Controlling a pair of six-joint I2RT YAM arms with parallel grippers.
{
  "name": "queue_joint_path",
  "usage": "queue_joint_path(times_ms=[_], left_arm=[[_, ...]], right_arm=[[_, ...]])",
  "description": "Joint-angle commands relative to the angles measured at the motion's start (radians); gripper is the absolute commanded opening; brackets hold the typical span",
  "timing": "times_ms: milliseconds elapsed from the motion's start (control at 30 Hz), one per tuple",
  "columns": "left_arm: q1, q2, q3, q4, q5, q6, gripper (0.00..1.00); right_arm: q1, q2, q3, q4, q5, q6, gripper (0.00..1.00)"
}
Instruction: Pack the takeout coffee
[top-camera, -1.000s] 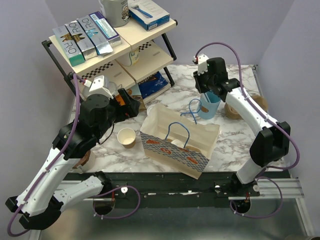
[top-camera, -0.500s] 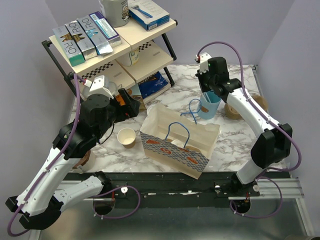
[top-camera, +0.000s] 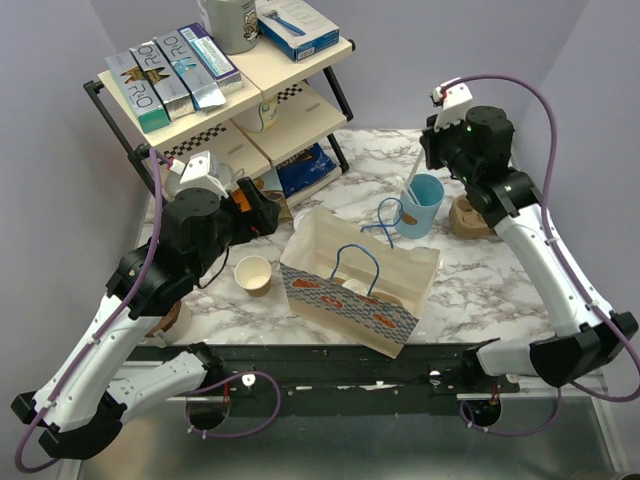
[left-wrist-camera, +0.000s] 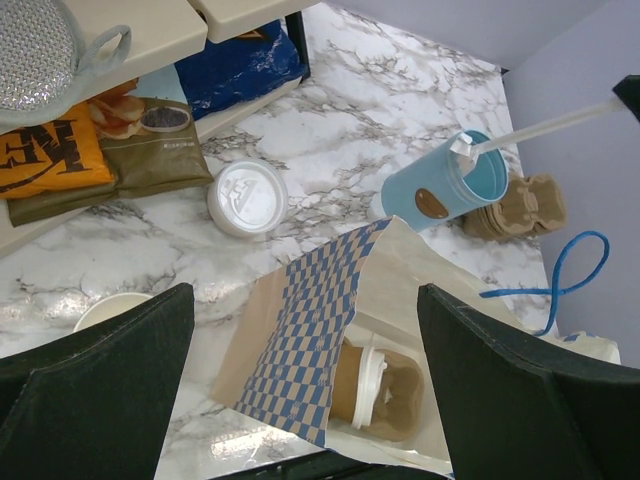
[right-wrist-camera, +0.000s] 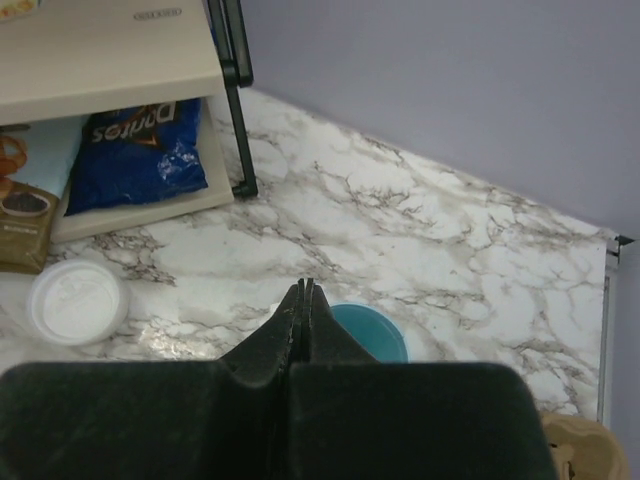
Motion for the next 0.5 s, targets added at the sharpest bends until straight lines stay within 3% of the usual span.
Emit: queue_joint_path(times_ms=[0, 133, 467], left_arm=[[-0.002, -0.003, -0.006, 0.024, 0.014, 0.019, 0.99], [-0.002, -0.009, -0.015, 0.022, 0.027, 0.02, 0.99], [-0.002, 0.0, -0.04, 0.018, 0.077, 0.031, 0.99]], right_arm=[[0.009, -0.115, 0.05, 0.018, -0.01, -0.011, 0.01], [0.009, -0.235, 0.076, -0.009, -0.056, 0.012, 0.01], [0.009, -0.428, 0.116, -0.089, -0.356, 0.116, 0.01]])
